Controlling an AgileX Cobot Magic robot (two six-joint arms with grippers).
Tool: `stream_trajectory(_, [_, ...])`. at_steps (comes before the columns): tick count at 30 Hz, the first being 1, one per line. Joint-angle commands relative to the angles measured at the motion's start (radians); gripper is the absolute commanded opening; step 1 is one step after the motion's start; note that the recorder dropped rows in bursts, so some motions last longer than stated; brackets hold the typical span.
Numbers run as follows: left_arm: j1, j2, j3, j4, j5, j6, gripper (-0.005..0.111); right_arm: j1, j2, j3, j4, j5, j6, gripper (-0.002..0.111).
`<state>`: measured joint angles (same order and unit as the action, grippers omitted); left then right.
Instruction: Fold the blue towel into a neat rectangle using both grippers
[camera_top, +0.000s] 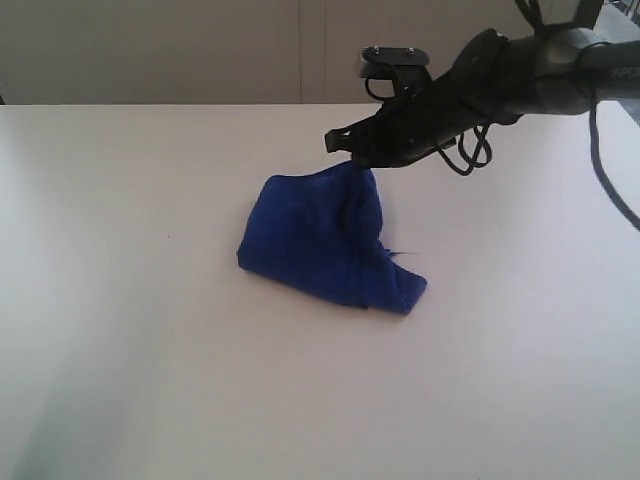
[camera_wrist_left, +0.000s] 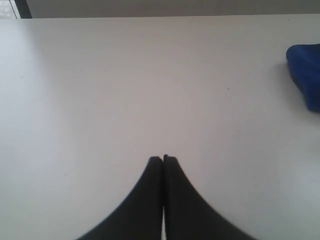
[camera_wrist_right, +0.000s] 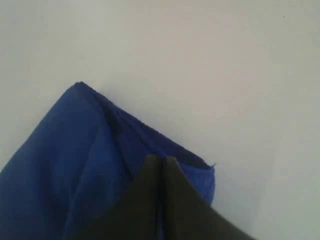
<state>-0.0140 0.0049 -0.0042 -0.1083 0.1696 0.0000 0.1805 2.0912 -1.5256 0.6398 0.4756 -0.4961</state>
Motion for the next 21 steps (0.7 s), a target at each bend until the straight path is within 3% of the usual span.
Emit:
stream_trajectory(1, [0.002,-0.005,0.004,-0.002,-0.005,0.000,0.000,-0.002,-0.041,-0.001,-0.095,0.166,0.002,0.000])
stream_trajectory(7, [0.002,-0.005,0.004,-0.002,-0.005,0.000,0.000,-0.002,-0.051,0.016,-0.226,0.384,0.111,0.000])
stream_trajectory(14, [0.002,-0.005,0.004,-0.002,-0.005,0.000,0.000,-0.002,-0.056,0.132,-0.226,0.269,0.111,0.000])
stream_trajectory(21, [0.002,-0.005,0.004,-0.002,-0.005,0.000,0.000,-0.002,-0.056,0.142,-0.225,0.190,0.134,0.000])
